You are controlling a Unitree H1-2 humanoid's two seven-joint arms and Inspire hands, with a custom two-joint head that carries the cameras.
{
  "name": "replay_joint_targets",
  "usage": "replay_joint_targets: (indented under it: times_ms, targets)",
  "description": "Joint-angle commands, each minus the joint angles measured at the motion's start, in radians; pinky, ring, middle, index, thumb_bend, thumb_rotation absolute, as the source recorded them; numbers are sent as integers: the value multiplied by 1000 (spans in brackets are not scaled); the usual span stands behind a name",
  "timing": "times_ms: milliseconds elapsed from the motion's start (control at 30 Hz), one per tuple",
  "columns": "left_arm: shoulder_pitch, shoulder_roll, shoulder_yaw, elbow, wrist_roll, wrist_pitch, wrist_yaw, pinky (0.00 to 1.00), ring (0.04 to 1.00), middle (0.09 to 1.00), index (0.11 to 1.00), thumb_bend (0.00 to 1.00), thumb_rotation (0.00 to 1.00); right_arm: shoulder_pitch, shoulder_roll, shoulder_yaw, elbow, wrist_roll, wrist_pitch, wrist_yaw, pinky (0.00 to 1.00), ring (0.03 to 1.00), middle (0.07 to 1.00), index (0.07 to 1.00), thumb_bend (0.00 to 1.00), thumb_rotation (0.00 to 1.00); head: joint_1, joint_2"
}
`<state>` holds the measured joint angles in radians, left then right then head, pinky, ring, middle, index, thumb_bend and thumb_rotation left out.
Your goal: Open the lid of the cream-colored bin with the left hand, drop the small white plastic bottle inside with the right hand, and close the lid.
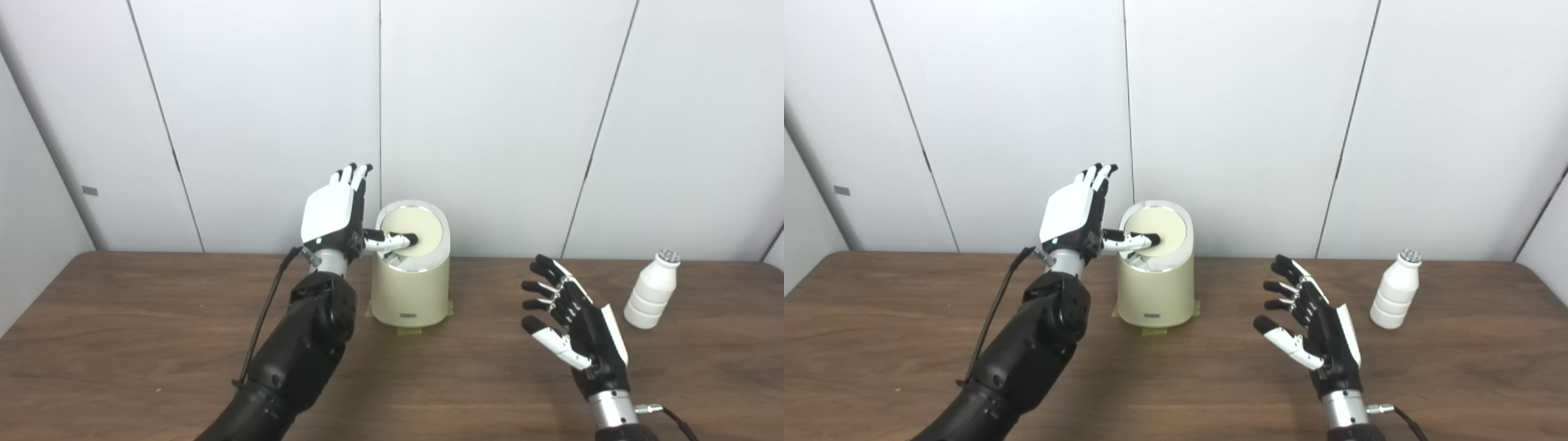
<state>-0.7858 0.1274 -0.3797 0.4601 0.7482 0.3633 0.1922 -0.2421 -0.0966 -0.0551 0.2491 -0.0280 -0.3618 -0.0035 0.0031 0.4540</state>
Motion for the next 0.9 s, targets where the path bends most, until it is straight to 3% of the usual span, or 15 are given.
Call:
replay_joint_targets:
  times_ms: [0, 200, 300, 433, 500, 567, 667, 767, 867]
  targets:
    - [-38, 13, -24, -9, 40, 28, -42, 878, 1000, 1000, 999, 902, 84, 37, 19, 6, 20, 7, -13, -6, 619, 752, 849, 854, 775, 540, 1, 0]
    - [-33, 29, -46, -24, 54, 45, -75, 869, 1000, 987, 1000, 903, 37, 40, 23, 8, 13, 24, -10, 5, 619, 766, 856, 859, 757, 518, 0, 1]
    - [-24, 13, -3, -36, 16, 20, -27, 848, 989, 983, 1000, 881, 96, 40, 20, 10, 15, 10, -12, 1, 619, 762, 855, 859, 759, 533, 0, 2]
    - [-4, -26, 105, -67, -82, -90, 84, 819, 951, 958, 1000, 855, 252, 42, 23, 10, 13, 18, -5, 5, 625, 765, 860, 860, 770, 537, -1, 2]
    - [7, -42, 156, -93, -137, -158, 118, 733, 922, 965, 1000, 805, 335, 43, 24, 11, 13, 9, -5, 0, 626, 763, 858, 860, 771, 546, 0, 1]
    - [21, -57, 209, -127, -204, -224, 139, 728, 918, 962, 1000, 736, 397, 43, 26, 10, 12, 10, -3, -1, 629, 762, 855, 858, 769, 546, -1, 0]
    - [53, -75, 273, -176, -293, -314, 145, 762, 910, 941, 965, 688, 371, 41, 27, 9, 13, 16, -1, 3, 630, 764, 854, 856, 762, 537, -3, 0]
    - [108, -71, 298, -230, -336, -384, 132, 674, 837, 903, 965, 659, 415, 40, 27, 10, 11, 11, 2, 1, 631, 764, 858, 858, 766, 542, -6, 1]
    - [179, -59, 306, -302, -366, -397, 91, 648, 814, 886, 958, 694, 428, 41, 25, 11, 7, 8, 4, 1, 632, 761, 850, 856, 776, 544, -4, 1]
